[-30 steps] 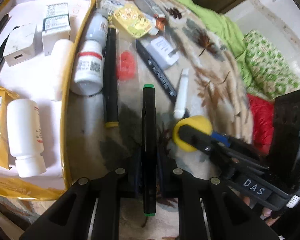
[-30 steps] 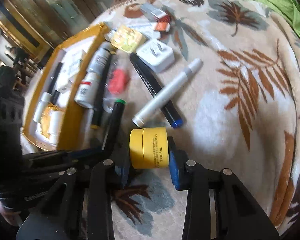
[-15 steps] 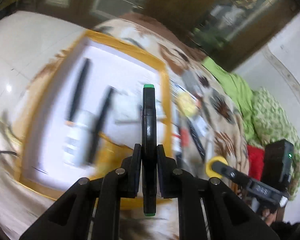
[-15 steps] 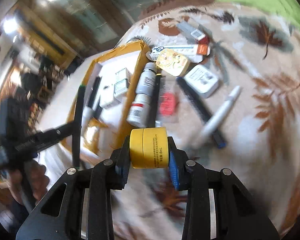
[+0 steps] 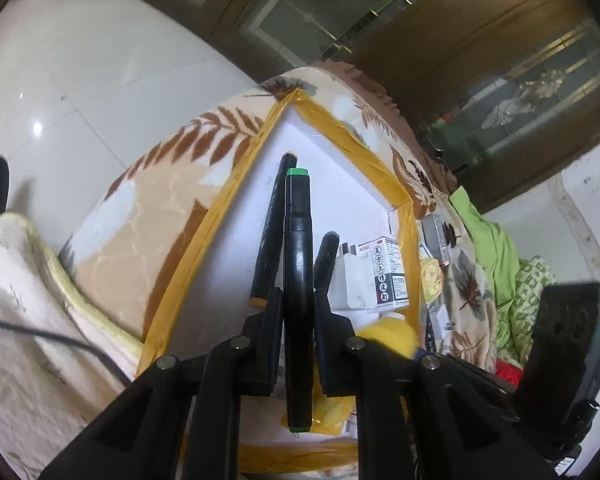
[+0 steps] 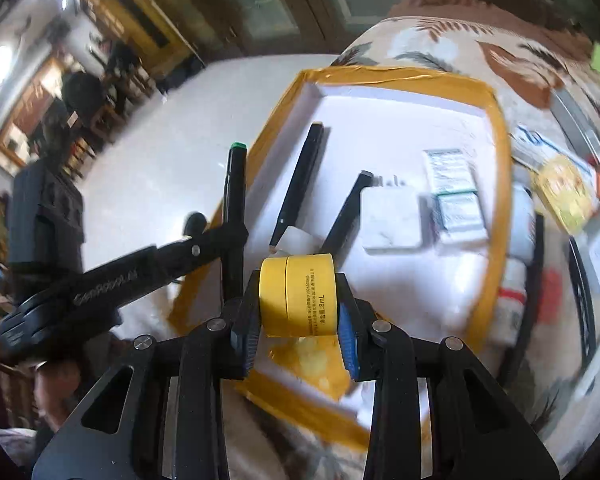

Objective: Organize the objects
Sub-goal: 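Carry the marker and yellow tin into the white tray and open both tools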

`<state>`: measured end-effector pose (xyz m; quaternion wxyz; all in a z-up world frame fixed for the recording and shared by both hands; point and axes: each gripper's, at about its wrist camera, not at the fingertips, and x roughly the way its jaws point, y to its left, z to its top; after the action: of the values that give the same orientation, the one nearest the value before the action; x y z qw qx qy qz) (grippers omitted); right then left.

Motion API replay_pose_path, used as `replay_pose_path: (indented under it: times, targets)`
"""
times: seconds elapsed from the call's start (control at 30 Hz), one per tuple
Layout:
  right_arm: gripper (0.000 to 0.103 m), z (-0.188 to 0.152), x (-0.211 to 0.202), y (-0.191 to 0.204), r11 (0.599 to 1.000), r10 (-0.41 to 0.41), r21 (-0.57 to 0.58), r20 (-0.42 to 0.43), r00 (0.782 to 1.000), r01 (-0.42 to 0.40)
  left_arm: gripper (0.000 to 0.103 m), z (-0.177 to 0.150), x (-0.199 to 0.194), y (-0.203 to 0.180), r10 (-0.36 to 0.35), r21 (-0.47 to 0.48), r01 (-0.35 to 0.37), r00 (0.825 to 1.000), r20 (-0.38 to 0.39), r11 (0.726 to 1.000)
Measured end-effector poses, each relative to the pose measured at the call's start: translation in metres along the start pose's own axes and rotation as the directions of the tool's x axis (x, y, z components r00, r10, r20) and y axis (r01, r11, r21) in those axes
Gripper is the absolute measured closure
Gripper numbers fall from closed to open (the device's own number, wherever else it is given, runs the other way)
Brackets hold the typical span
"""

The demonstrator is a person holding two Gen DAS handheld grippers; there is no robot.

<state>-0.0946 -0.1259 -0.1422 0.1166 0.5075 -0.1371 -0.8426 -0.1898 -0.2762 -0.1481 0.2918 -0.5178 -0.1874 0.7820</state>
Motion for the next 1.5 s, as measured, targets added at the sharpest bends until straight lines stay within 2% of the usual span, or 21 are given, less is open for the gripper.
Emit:
replay_pose_path:
  times: [0.17, 0.27, 0.43, 0.53, 0.77, 1.13, 1.17, 1.2, 1.23, 1.3, 1.37, 1.5]
  targets:
    - [0.070, 0.003, 0.030, -0.001, 0.999, -0.044, 0.005, -0.062, 0.997, 0.044, 0.090, 0.003, 0.014, -0.004, 0.002, 0.025, -0.002, 1.000, -0.022, 1.000]
    - [0.070, 0.004, 0.033, -0.001, 0.996, -0.090, -0.029, -0.053, 0.995, 0.089, 0.090, 0.008, 0.023, -0.005, 0.003, 0.027, -0.002, 0.999, -0.033, 1.000]
    - [0.070, 0.015, 0.040, -0.011, 0.995, -0.101, -0.007, -0.055, 0.993, 0.101, 0.090, 0.014, 0.041, -0.005, 0.034, 0.045, -0.031, 0.997, -0.065, 0.999]
    - [0.070, 0.019, 0.043, -0.019, 0.997, -0.075, 0.025, -0.058, 0.995, 0.076, 0.090, 0.015, 0.048, -0.004, 0.035, 0.046, -0.031, 0.996, -0.083, 0.998]
    - [0.070, 0.021, 0.043, -0.033, 0.995, -0.055, 0.079, -0.058, 0.997, 0.060, 0.090, 0.013, 0.046, -0.007, 0.053, 0.061, -0.048, 0.996, -0.073, 0.997]
    - [0.069, 0.015, 0.030, -0.060, 0.977, 0.059, 0.208, -0.037, 0.998, -0.050, 0.088, 0.006, 0.038, -0.016, 0.104, 0.107, -0.100, 0.994, -0.028, 0.989]
    - [0.068, 0.014, 0.027, -0.062, 0.975, 0.075, 0.211, -0.028, 0.997, -0.068, 0.083, 0.006, 0.038, -0.016, 0.113, 0.109, -0.109, 0.993, -0.027, 0.988]
    - [0.063, 0.014, 0.024, -0.063, 0.975, 0.085, 0.210, -0.021, 0.996, -0.078, 0.069, 0.005, 0.037, -0.017, 0.119, 0.111, -0.116, 0.993, -0.024, 0.987]
    - [0.053, 0.013, 0.019, -0.064, 0.974, 0.096, 0.206, -0.008, 0.995, -0.092, 0.064, 0.003, 0.035, -0.019, 0.122, 0.117, -0.119, 0.992, -0.014, 0.986]
    - [0.045, 0.013, 0.010, -0.066, 0.973, 0.106, 0.203, 0.023, 0.994, -0.109, 0.048, 0.000, 0.030, -0.026, 0.115, 0.146, -0.115, 0.993, 0.011, 0.983]
    - [0.045, 0.013, 0.000, -0.069, 0.971, 0.125, 0.202, 0.040, 0.991, -0.131, 0.037, -0.005, 0.024, -0.037, 0.154, 0.191, -0.161, 0.987, 0.049, 0.968]
    - [0.045, 0.009, -0.018, -0.073, 0.971, 0.152, 0.180, 0.060, 0.987, -0.160, 0.037, -0.017, 0.004, -0.062, 0.141, 0.274, -0.168, 0.983, 0.115, 0.947]
